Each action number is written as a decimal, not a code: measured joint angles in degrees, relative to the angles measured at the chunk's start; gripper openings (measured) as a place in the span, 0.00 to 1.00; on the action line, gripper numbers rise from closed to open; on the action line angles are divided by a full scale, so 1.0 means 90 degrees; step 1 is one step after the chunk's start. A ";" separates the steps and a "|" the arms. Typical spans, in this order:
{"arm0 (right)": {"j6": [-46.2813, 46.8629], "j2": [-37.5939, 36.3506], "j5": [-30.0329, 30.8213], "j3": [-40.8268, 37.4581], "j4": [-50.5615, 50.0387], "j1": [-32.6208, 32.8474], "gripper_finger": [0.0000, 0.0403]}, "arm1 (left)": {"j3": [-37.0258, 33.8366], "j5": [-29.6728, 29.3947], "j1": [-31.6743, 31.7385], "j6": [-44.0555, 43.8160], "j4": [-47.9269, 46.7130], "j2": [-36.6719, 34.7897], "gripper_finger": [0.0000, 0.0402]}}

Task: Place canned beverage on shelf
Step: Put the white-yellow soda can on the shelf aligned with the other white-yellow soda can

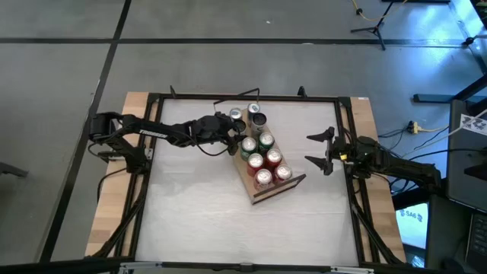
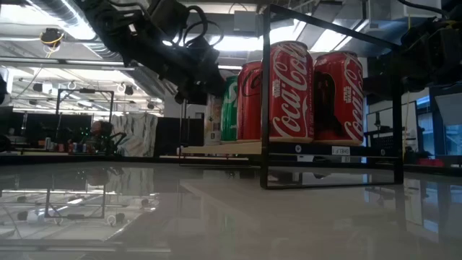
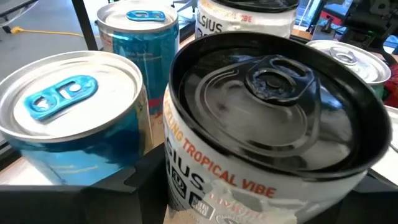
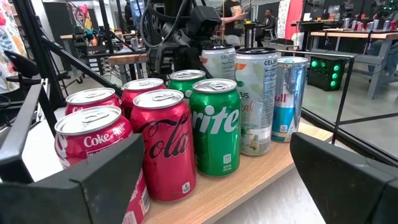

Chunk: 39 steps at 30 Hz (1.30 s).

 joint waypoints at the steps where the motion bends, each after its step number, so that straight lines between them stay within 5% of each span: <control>1: -0.0002 0.0002 0.0000 0.0000 -0.0001 -0.0001 0.99 | 0.0002 -0.0027 0.0000 0.0000 -0.0002 0.0001 0.60; 16: -0.0001 0.0000 -0.0001 0.0000 0.0000 0.0000 0.99 | 0.0000 -0.0097 0.0012 0.0008 0.0029 0.0006 0.72; 39: -0.0001 0.0000 0.0000 0.0001 0.0000 0.0000 0.99 | -0.0010 -0.0022 0.0017 0.0008 0.0098 0.0006 0.74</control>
